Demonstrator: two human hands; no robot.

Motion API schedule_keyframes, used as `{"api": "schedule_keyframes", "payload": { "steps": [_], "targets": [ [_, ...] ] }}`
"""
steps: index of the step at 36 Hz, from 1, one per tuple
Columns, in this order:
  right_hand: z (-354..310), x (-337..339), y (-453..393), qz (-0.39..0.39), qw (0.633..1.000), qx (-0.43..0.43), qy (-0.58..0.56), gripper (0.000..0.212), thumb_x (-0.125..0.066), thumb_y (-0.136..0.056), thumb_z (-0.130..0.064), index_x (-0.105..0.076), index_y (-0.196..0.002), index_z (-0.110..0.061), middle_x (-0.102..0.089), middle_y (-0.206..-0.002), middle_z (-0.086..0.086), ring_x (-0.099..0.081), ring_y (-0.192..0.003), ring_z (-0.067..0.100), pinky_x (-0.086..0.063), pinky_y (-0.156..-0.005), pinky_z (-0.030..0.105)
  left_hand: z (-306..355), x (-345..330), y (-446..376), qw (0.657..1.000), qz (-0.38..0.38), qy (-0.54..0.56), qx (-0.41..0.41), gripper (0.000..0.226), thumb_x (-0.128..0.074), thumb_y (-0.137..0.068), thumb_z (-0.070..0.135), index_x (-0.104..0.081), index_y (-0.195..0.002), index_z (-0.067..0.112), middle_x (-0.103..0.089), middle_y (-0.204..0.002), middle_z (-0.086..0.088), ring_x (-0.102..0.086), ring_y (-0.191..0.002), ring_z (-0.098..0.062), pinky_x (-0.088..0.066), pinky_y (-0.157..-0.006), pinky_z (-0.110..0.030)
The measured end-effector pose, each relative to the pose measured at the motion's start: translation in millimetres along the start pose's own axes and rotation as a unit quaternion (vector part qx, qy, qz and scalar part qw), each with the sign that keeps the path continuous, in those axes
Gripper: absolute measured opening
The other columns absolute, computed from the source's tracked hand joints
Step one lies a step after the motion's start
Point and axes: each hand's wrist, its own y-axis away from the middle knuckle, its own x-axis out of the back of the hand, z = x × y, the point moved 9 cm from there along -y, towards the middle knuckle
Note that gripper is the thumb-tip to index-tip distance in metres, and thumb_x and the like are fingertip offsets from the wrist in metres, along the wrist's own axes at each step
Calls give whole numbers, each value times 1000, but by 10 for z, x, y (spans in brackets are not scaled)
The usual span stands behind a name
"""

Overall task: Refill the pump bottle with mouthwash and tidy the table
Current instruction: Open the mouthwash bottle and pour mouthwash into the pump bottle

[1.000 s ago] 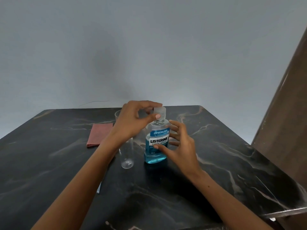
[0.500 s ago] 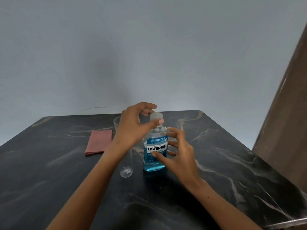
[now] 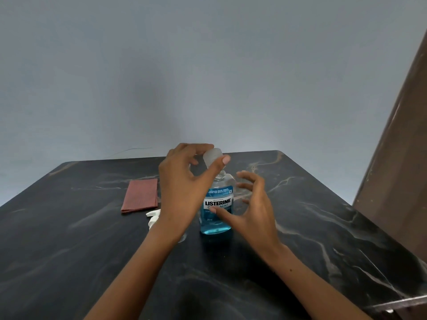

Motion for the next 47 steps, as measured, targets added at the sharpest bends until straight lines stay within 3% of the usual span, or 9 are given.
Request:
{"api": "schedule_keyframes", "payload": {
  "steps": [10,17,21,25,29,32,37,42,47],
  "targets": [
    [-542,321,81,69,974,214,-39,52,-78,-76,-31,-48,-114,-13,-53,-119,1,-58,-111,13,-55,-81,25,-65,-150,453,996,-70,41,44,43,-65,-69,57,-72,-101,30,-71,-93,15,-62,-81,-4,-49,-64,-18],
    [-531,361,85,58,963,253,-66,31,-76,-77,-10,-58,-103,-8,-60,-106,5,-62,-99,16,-55,-72,23,-25,-218,540,993,-101,62,29,25,-64,-76,52,-71,-95,38,-71,-83,24,-65,-80,3,-48,-66,-11],
    [-437,425,-40,28,975,220,-17,26,-72,-71,-12,-63,-96,-10,-61,-97,2,-59,-87,12,-49,-60,18,-90,-160,528,995,-93,15,17,40,-64,-74,53,-73,-102,25,-71,-93,15,-62,-81,-3,-48,-68,-13],
    [-180,379,-184,-57,985,115,113,25,-64,-62,-36,-60,-83,-23,-58,-80,-10,-55,-70,12,-46,-53,28,-103,-90,488,996,-84,-20,-11,29,-69,-79,39,-73,-100,20,-71,-97,7,-61,-84,-8,-46,-67,-15],
    [164,186,-136,-193,940,39,277,34,-56,-55,-53,-57,-78,-29,-60,-75,-12,-57,-71,14,-37,-59,25,-96,22,436,996,-67,-35,-54,19,-69,-83,27,-72,-99,16,-71,-96,3,-60,-87,-14,-45,-73,-16],
    [319,118,-75,-245,926,8,287,26,-61,-57,-50,-53,-72,-32,-61,-71,-13,-57,-69,15,-37,-60,25,-128,138,379,994,-46,-53,-83,16,-69,-85,24,-72,-98,16,-70,-95,4,-58,-88,-12,-39,-75,-8],
    [456,3,4,-326,894,-16,305,38,-71,-59,-58,-61,-82,-29,-65,-80,-13,-63,-78,15,-47,-66,28,-327,357,220,994,-14,-50,-91,16,-66,-87,33,-70,-99,22,-67,-95,14,-58,-90,-10,-42,-74,-18],
    [487,66,-39,-294,916,-49,267,71,-61,-45,-86,-59,-92,-32,-65,-87,-17,-61,-77,4,-48,-67,25,-616,473,97,997,-29,-22,-68,14,-57,-90,45,-64,-100,39,-66,-101,17,-61,-96,-17,-47,-75,-30],
    [309,139,-158,-188,977,-69,75,78,-67,-45,-81,-48,-103,-33,-64,-97,-17,-64,-85,-1,-53,-70,22,-975,447,89,997,-70,13,-12,29,-51,-92,44,-68,-107,26,-69,-106,6,-61,-101,-17,-46,-83,-31]
  ]
}}
